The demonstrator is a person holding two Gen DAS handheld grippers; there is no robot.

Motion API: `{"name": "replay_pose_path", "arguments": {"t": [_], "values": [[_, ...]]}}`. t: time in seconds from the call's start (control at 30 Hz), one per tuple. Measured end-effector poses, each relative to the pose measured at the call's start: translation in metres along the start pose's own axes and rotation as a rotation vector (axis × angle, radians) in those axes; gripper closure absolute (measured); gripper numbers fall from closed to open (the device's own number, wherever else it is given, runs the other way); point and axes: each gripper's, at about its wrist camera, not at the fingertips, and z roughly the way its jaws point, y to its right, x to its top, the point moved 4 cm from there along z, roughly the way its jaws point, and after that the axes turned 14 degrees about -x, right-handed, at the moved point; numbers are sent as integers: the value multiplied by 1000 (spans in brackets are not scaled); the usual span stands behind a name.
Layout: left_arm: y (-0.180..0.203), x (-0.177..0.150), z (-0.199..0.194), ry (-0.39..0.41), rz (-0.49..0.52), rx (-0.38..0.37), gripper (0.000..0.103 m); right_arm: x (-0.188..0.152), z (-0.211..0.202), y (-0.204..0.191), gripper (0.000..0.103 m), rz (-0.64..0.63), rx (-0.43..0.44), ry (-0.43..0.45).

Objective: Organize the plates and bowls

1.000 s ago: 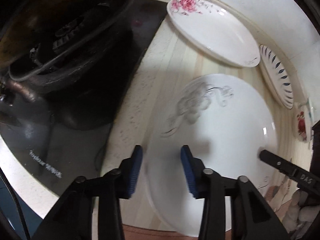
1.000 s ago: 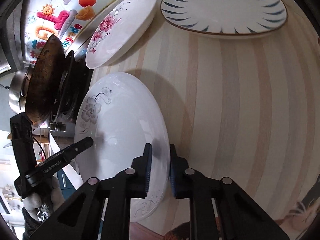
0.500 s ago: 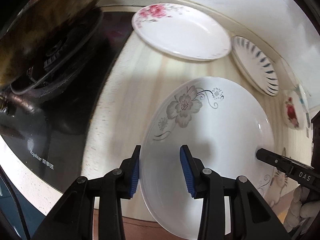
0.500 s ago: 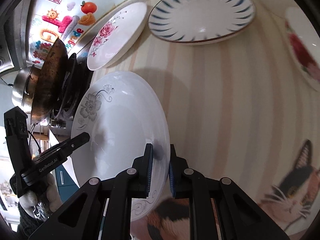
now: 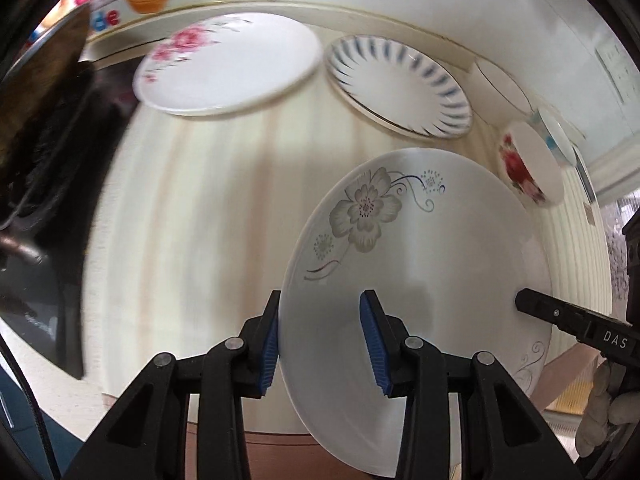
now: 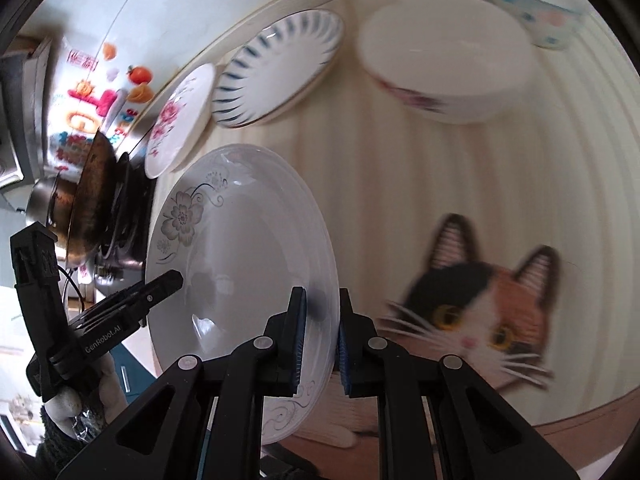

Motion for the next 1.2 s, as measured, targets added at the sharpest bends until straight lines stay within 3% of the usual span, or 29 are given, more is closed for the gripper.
{"name": "replay_pose_path", "arguments": {"t": [0.37,0.77,1.1,1.2], "values": [[41,8,43,-53,68,20,68,1,7,57,87,74,-29,-4],[51,13,70,-100,87,63,68,0,17,70,87,75,-45,-39],[57,7,72,-103,132,55,68,1,18,73,86,94,-57,-64],[60,10,49,-73,169,55,68,1,0,72,84,121,-102,-93]]}}
